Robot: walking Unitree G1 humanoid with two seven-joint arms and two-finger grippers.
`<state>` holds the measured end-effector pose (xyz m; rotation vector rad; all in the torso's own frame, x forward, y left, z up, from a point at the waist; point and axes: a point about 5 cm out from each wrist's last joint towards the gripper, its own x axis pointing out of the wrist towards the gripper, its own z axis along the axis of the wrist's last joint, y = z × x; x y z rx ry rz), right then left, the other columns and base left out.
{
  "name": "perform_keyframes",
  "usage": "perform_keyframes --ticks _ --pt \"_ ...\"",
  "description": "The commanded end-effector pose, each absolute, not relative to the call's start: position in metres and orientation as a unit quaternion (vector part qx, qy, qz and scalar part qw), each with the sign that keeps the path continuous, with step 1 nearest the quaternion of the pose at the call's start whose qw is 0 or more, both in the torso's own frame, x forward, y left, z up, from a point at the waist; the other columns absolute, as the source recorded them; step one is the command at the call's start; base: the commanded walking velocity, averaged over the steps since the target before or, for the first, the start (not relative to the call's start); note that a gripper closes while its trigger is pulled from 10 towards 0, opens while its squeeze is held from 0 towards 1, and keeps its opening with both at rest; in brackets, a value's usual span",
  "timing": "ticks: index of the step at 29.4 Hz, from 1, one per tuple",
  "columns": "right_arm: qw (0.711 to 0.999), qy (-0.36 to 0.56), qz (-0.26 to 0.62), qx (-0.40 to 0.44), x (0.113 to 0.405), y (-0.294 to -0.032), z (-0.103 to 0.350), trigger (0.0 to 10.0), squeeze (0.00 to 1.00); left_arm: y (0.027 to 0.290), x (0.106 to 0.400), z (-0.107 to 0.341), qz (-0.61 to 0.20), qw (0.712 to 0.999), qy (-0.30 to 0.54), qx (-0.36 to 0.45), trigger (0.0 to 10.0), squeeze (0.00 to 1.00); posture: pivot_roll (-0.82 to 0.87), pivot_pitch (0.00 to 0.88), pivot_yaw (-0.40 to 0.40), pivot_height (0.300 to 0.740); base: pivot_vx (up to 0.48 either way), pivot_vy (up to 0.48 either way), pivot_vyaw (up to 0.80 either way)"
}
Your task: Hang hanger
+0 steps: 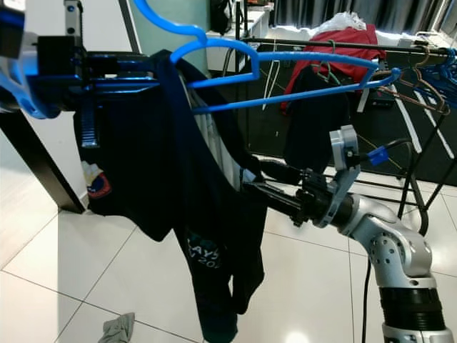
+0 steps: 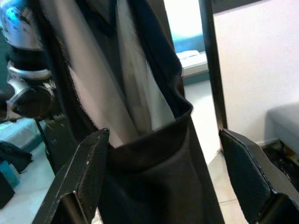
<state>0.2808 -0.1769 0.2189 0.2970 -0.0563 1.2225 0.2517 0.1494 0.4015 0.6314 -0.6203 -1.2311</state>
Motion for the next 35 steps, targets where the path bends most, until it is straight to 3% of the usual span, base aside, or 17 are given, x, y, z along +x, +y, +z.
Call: perform_keyframes --ticks 1,2,3,4,5,20,30,32,35 --pt "0.808 -0.015 0.576 0.12 0.281 -0.168 0.217 10.0 0.0 0.146 0.249 0.406 -0.561 0.72 -0.292 0.287 7.1 0.0 0.0 0.0 0.008 0.74 0.0 0.0 0.0" --pt "0.809 -0.009 0.576 0.12 0.281 -0.166 0.215 10.0 0.0 0.145 0.249 0.406 -0.561 0.719 -0.293 0.286 7.1 0.0 0.0 0.0 0.008 0.74 0.0 0.0 0.0" --pt "0.804 -0.009 0.581 0.125 0.281 -0.164 0.214 7.6 0.0 0.145 0.249 0.406 -0.561 0.719 -0.293 0.286 7.1 0.0 0.0 0.0 0.008 0.74 0.0 0.0 0.0" --pt "0.804 -0.009 0.581 0.125 0.281 -0.164 0.214 7.6 0.0 0.145 0.249 0.406 -0.561 0.719 -0.293 0.286 7.1 0.0 0.0 0.0 0.008 0.74 0.0 0.0 0.0" --pt "0.802 -0.011 0.582 0.13 0.281 -0.162 0.214 0.0 0.0 0.146 0.249 0.406 -0.561 0.719 -0.294 0.286 7.1 0.0 0.0 0.0 0.008 0.74 0.0 0.0 0.0" --pt "0.804 -0.031 0.577 0.138 0.283 -0.166 0.221 0.0 0.0 0.15 0.248 0.408 -0.554 0.723 -0.294 0.288 7.1 0.0 0.0 0.0 0.006 0.74 0.0 0.0 0.0" --pt "0.835 -0.067 0.529 0.134 0.291 -0.193 0.237 0.0 0.0 0.16 0.253 0.409 -0.524 0.741 -0.29 0.305 7.1 0.0 0.0 0.0 0.008 0.74 0.0 0.0 0.0" --pt "0.853 -0.089 0.496 0.133 0.297 -0.208 0.248 0.0 0.0 0.169 0.255 0.409 -0.51 0.747 -0.287 0.317 7.5 0.0 0.0 0.0 0.007 0.74 0.0 0.0 0.0" --pt "0.853 -0.089 0.496 0.133 0.297 -0.208 0.248 0.0 0.0 0.169 0.255 0.409 -0.51 0.747 -0.287 0.317 7.5 0.0 0.0 0.0 0.007 0.74 0.0 0.0 0.0"
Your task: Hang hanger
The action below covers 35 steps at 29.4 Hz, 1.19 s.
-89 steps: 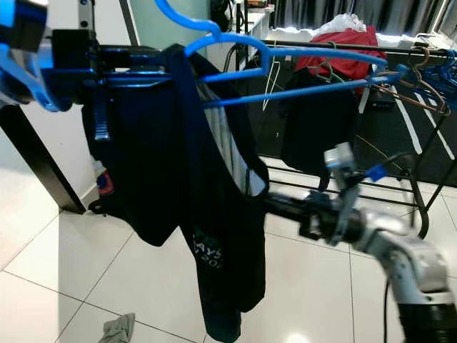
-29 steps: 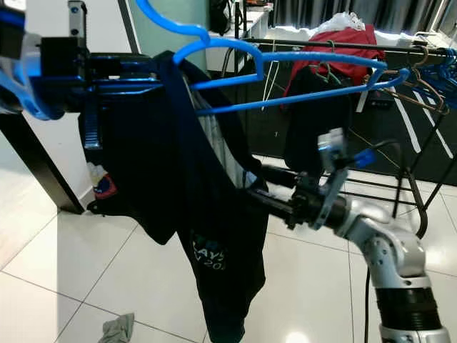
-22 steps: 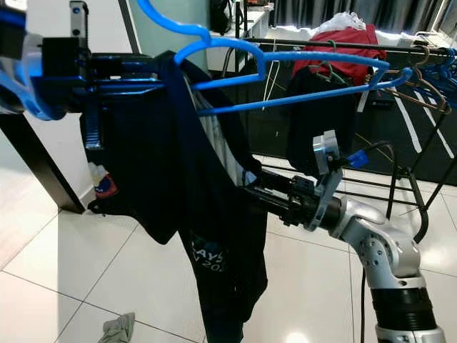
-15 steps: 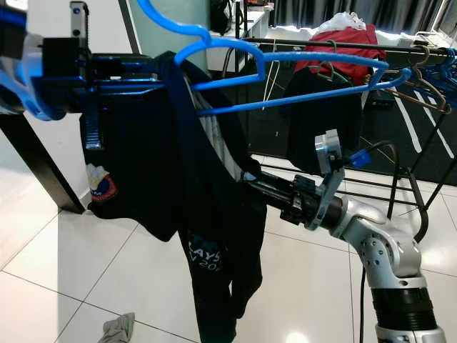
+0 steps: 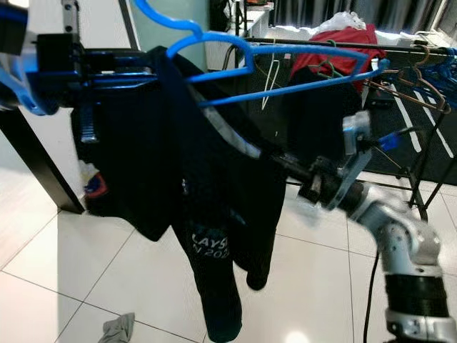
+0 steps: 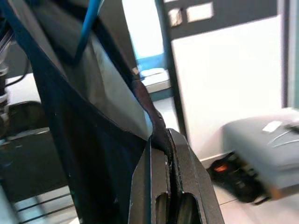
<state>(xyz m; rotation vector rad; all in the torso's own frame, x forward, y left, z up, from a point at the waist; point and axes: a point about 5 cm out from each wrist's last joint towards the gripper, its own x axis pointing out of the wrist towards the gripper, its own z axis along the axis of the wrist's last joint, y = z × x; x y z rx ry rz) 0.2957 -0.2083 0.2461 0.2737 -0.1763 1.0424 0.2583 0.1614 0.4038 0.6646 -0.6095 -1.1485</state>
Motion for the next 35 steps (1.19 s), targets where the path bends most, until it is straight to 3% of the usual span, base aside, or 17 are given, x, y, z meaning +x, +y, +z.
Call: perform_keyframes --ticks 1,4,8,16,17,35 --pt "0.861 -0.101 0.48 0.135 0.299 -0.214 0.253 0.0 0.0 0.173 0.256 0.408 -0.502 0.751 -0.282 0.324 8.3 0.0 0.0 0.0 0.006 0.74 0.0 0.0 0.0" --pt "0.867 -0.123 0.462 0.141 0.301 -0.226 0.263 0.0 0.0 0.185 0.259 0.401 -0.485 0.762 -0.266 0.336 9.2 0.0 0.0 0.0 0.006 0.74 0.0 0.0 0.0" --pt "0.867 -0.136 0.456 0.15 0.301 -0.23 0.267 0.0 0.0 0.194 0.259 0.396 -0.479 0.768 -0.249 0.345 9.1 0.0 0.0 0.0 0.002 0.74 0.0 0.0 0.0" --pt "0.867 -0.141 0.454 0.151 0.3 -0.233 0.271 0.0 0.0 0.198 0.251 0.393 -0.509 0.755 -0.219 0.352 9.5 0.0 0.0 0.0 0.005 0.74 0.0 0.0 0.0" --pt "0.867 -0.143 0.453 0.151 0.3 -0.234 0.272 0.0 0.0 0.2 0.251 0.391 -0.513 0.754 -0.208 0.355 10.0 0.0 0.0 0.0 0.005 0.74 0.0 0.0 0.0" --pt "0.869 -0.141 0.449 0.153 0.301 -0.238 0.274 0.0 0.0 0.216 0.247 0.376 -0.528 0.746 -0.126 0.385 10.0 0.0 0.0 0.0 -0.003 0.74 0.0 0.0 0.0"
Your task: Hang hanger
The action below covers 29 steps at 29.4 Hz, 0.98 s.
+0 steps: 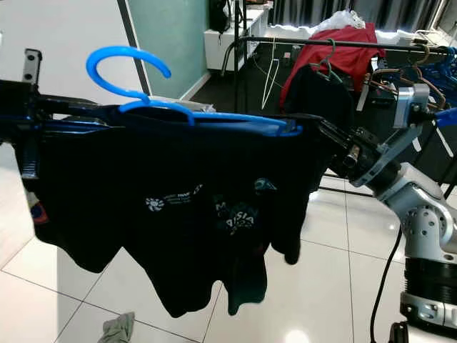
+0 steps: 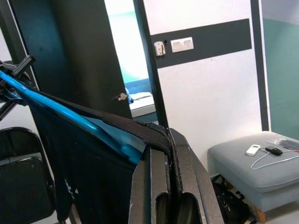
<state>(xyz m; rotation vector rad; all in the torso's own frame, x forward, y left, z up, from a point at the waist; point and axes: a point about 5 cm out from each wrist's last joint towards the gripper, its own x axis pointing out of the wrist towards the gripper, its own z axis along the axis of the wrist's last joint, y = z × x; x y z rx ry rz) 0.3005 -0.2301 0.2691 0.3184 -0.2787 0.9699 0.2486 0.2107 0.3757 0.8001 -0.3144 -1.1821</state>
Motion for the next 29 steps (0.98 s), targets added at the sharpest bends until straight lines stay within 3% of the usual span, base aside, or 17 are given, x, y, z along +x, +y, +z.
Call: perform_keyframes --ticks 1,12,17,19,23,26,29 --pt "0.869 -0.14 0.449 0.153 0.301 -0.238 0.273 0.0 0.0 0.216 0.248 0.374 -0.523 0.748 -0.118 0.391 10.0 0.0 0.0 0.0 -0.003 0.74 0.0 0.0 0.0" --pt "0.87 -0.13 0.452 0.151 0.302 -0.237 0.271 0.0 0.0 0.21 0.261 0.364 -0.479 0.771 -0.116 0.403 10.0 0.0 0.0 0.0 -0.004 0.74 0.0 0.0 0.0" --pt "0.886 -0.096 0.431 0.137 0.314 -0.224 0.258 0.0 0.0 0.182 0.268 0.356 -0.469 0.791 -0.148 0.364 10.0 0.0 0.0 0.0 -0.006 0.74 0.0 0.0 0.0" --pt "0.886 -0.096 0.431 0.137 0.314 -0.224 0.258 0.0 0.0 0.182 0.268 0.356 -0.469 0.791 -0.148 0.364 10.0 0.0 0.0 0.0 -0.006 0.74 0.0 0.0 0.0" --pt "0.907 -0.052 0.404 0.112 0.334 -0.195 0.238 0.0 0.0 0.144 0.275 0.324 -0.489 0.808 -0.139 0.298 10.0 0.0 0.0 0.0 -0.008 0.74 0.0 0.0 0.0" --pt "0.9 -0.049 0.42 0.106 0.338 -0.171 0.237 0.0 0.0 0.122 0.27 0.301 -0.518 0.804 -0.126 0.263 10.0 0.0 0.01 0.0 -0.009 0.74 0.0 0.0 0.0" --pt "0.896 -0.05 0.428 0.104 0.337 -0.166 0.238 0.0 0.0 0.119 0.269 0.297 -0.523 0.803 -0.124 0.257 10.0 0.0 0.01 0.0 -0.009 0.74 0.0 0.0 0.0"
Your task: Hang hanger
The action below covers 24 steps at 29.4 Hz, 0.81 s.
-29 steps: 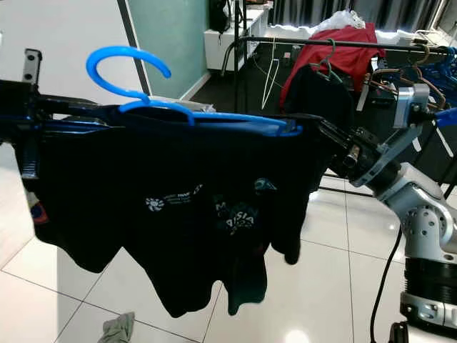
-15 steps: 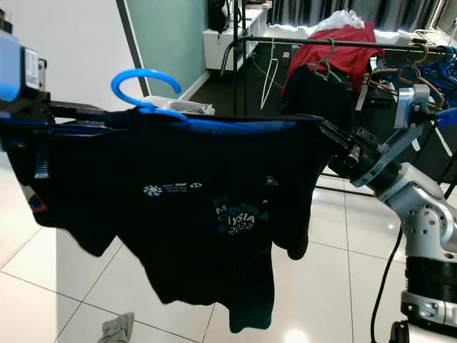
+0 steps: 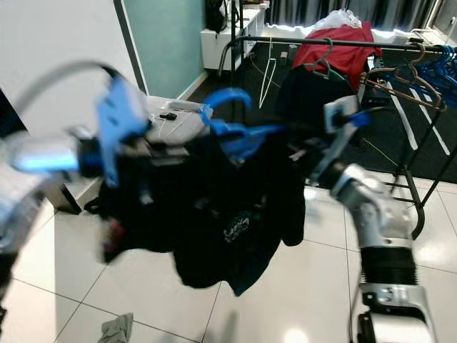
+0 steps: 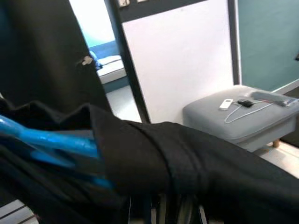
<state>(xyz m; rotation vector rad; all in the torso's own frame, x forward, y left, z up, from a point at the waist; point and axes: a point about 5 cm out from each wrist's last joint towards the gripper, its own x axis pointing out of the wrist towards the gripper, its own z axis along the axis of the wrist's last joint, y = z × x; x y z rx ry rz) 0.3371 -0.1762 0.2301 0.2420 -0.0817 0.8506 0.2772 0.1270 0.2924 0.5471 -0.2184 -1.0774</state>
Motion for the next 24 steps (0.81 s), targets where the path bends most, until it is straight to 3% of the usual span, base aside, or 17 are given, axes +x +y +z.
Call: perform_keyframes --ticks 1,11,14,19,24 --pt "0.896 -0.05 0.428 0.104 0.337 -0.166 0.238 0.0 0.0 0.119 0.269 0.297 -0.523 0.803 -0.124 0.257 10.0 0.0 0.01 0.0 -0.009 0.74 0.0 0.0 0.0" --pt "0.881 -0.038 0.463 0.085 0.332 -0.158 0.237 0.0 0.0 0.119 0.265 0.276 -0.527 0.795 -0.094 0.285 10.0 0.0 0.01 0.0 -0.016 0.74 0.0 0.0 0.0" --pt "0.864 -0.027 0.497 0.07 0.324 -0.155 0.234 0.0 0.0 0.124 0.264 0.27 -0.524 0.79 -0.081 0.309 10.0 0.0 0.0 0.0 -0.017 0.74 0.0 0.0 0.0" --pt "0.816 -0.012 0.574 0.066 0.298 -0.17 0.243 0.0 0.0 0.162 0.256 0.28 -0.546 0.751 -0.059 0.367 10.0 0.0 -0.01 0.0 -0.017 0.74 0.0 0.0 0.0" --pt "0.807 -0.008 0.586 0.066 0.294 -0.175 0.246 0.0 0.0 0.171 0.252 0.286 -0.557 0.738 -0.053 0.376 10.0 0.0 -0.01 0.0 -0.016 0.74 0.0 0.0 0.0"
